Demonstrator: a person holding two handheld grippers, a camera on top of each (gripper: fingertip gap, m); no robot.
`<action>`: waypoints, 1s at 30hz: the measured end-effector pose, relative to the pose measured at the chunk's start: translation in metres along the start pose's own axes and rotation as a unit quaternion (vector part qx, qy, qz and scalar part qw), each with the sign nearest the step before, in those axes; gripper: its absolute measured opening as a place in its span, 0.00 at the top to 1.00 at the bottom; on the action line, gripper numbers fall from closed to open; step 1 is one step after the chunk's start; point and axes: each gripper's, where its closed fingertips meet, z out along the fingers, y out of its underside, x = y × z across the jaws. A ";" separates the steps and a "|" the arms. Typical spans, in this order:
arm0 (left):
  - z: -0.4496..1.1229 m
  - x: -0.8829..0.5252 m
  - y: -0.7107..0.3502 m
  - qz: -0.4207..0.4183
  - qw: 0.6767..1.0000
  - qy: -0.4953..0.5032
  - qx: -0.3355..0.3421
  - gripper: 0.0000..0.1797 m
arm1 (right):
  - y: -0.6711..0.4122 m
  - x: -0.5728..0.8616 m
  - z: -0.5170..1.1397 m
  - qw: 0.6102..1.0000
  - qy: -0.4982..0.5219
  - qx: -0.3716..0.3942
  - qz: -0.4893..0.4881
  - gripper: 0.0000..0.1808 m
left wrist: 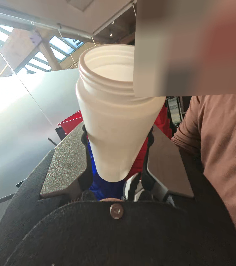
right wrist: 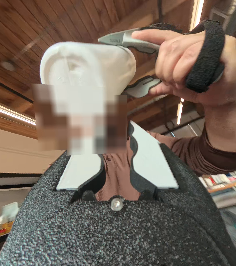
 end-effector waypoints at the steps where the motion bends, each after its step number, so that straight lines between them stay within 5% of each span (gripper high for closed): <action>1: 0.004 0.001 0.000 -0.008 1.000 0.007 -0.001 0.52 | 0.005 0.007 0.001 0.999 -0.028 0.010 0.013 0.88; 5: -0.008 -0.024 0.017 -0.025 0.997 -0.066 -0.043 0.52 | 0.048 0.030 0.012 0.999 -0.004 -0.038 0.023 0.71; 9: -0.055 -0.052 0.063 -0.075 0.962 -0.215 -0.149 0.53 | 0.072 0.052 -0.010 0.977 0.197 -0.070 -0.032 0.72; 11: -0.081 -0.053 0.094 -0.117 0.931 -0.280 -0.201 0.53 | 0.068 0.079 -0.050 0.902 0.405 -0.101 -0.109 0.78; 13: -0.095 -0.039 0.122 -0.186 0.908 -0.308 -0.214 0.53 | 0.043 0.082 -0.107 0.758 0.610 -0.127 -0.194 0.71; 15: -0.105 -0.023 0.150 -0.265 0.887 -0.318 -0.203 0.53 | 0.021 0.058 -0.146 0.611 0.726 -0.185 -0.257 0.66; 17: -0.114 -0.007 0.177 -0.292 0.876 -0.325 -0.203 0.53 | 0.012 0.037 -0.168 0.509 0.775 -0.252 -0.278 0.66; 24: -0.128 0.028 0.219 -0.305 0.878 -0.308 -0.201 0.52 | 0.079 0.054 -0.231 0.420 0.769 -0.462 -0.136 0.59; 27: -0.126 0.040 0.223 -0.257 0.899 -0.289 -0.207 0.53 | 0.082 0.054 -0.247 0.370 0.779 -0.492 -0.118 0.59; 30: -0.123 0.051 0.238 -0.228 0.906 -0.276 -0.225 0.53 | 0.085 0.062 -0.244 0.372 0.769 -0.506 -0.120 0.58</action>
